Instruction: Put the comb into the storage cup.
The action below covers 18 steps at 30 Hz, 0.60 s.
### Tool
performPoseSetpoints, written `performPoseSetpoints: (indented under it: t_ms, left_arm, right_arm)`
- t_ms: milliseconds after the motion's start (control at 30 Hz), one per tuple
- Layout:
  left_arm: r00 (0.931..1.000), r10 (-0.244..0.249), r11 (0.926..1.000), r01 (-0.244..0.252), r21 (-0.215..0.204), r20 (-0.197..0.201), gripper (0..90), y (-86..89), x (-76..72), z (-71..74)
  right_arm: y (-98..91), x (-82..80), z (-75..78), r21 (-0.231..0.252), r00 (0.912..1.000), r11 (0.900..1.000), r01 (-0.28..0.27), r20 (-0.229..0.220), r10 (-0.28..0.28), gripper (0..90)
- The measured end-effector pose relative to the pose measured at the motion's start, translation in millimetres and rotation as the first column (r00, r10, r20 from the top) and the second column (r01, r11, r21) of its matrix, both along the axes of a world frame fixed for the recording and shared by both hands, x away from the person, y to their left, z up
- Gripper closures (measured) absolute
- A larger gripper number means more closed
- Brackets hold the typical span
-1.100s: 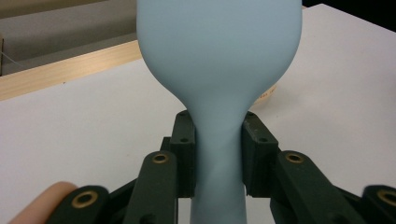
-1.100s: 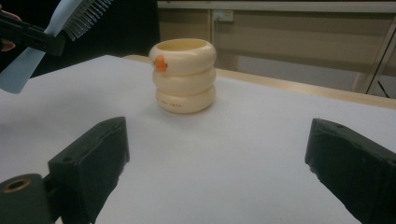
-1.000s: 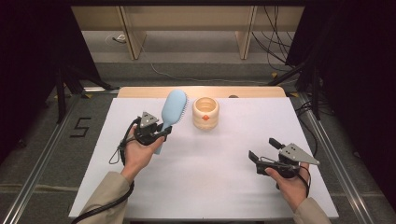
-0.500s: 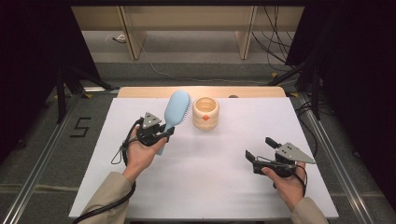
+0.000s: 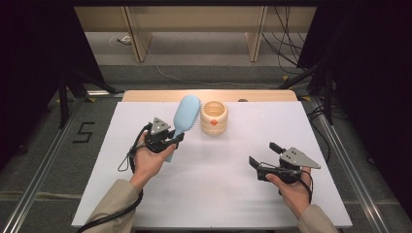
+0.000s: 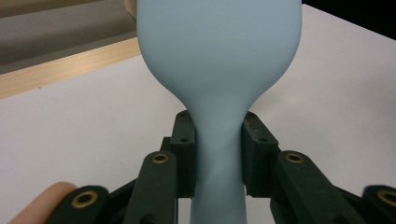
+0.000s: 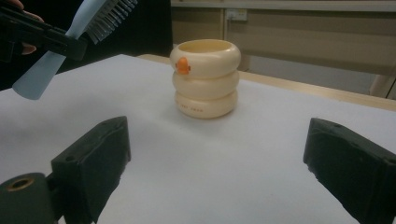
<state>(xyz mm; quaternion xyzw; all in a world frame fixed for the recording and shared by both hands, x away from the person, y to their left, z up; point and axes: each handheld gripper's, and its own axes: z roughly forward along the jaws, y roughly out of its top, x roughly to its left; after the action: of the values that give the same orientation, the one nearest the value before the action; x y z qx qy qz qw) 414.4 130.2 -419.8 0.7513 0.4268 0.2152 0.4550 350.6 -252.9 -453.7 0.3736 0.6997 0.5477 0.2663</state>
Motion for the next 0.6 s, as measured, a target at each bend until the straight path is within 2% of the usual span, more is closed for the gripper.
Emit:
performPoseSetpoints:
  t_ms: [600]
  left_arm:
    - [0.9994, -0.035, 0.9994, 0.035, -0.004, -0.002, 69.7, -10.3, -3.9, -0.6]
  right_arm:
    - [20.0, 3.3, 0.4, 0.006, 0.9993, 0.9993, -0.037, -0.003, 0.037, 8.8]
